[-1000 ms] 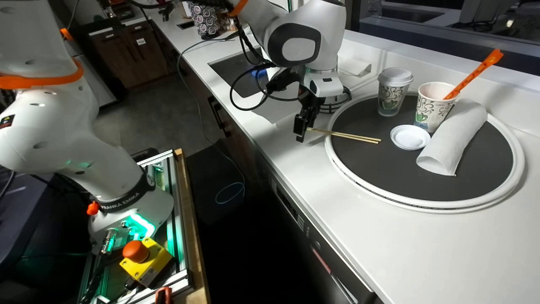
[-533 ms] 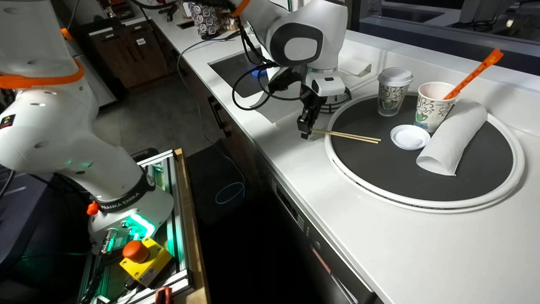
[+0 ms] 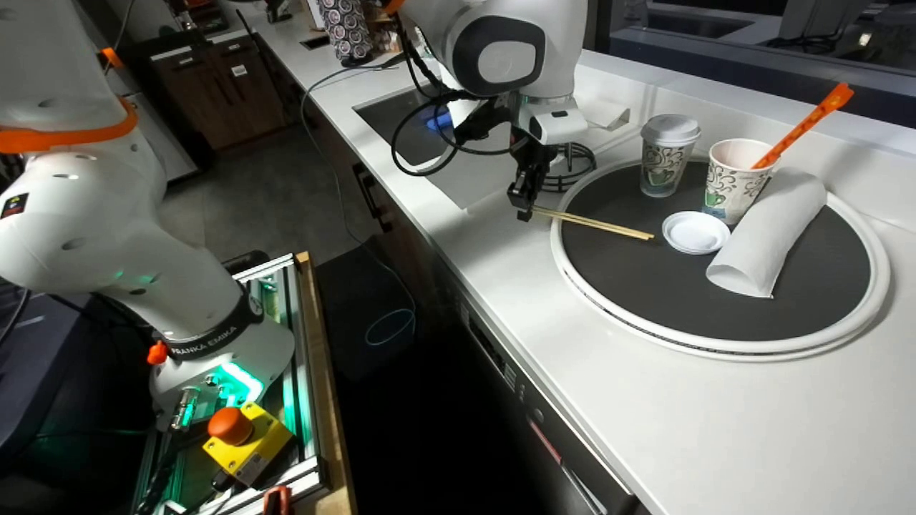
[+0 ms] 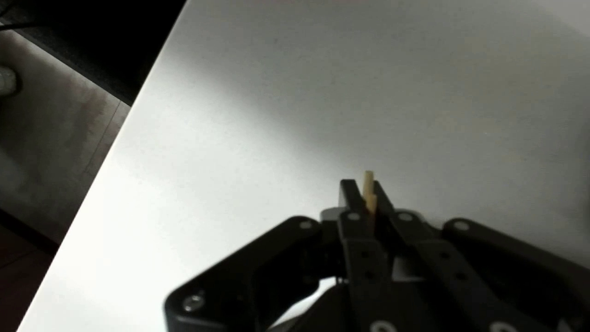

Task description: Pick up the sticks from the counter and put them in the cup

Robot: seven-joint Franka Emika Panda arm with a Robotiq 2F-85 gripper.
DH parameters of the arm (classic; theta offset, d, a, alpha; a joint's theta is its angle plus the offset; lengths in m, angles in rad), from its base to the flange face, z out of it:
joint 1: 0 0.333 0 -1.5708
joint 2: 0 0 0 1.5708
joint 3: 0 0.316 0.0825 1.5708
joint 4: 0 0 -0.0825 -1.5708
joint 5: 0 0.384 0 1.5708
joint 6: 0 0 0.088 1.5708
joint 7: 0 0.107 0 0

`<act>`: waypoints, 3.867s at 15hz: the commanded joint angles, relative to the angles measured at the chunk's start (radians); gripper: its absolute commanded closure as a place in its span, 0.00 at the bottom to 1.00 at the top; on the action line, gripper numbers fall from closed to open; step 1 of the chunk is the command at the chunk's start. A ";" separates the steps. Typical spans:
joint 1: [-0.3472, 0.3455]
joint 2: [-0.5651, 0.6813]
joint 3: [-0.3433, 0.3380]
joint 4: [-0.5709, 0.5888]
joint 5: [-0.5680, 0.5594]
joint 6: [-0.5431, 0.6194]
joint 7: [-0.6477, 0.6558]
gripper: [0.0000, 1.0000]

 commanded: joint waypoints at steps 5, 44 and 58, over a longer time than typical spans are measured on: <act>-0.040 -0.296 -0.035 -0.151 -0.100 0.014 -0.131 0.98; -0.090 0.054 -0.118 0.321 -0.753 0.480 0.098 0.98; 0.087 0.266 -0.283 0.529 -0.991 0.398 0.593 0.98</act>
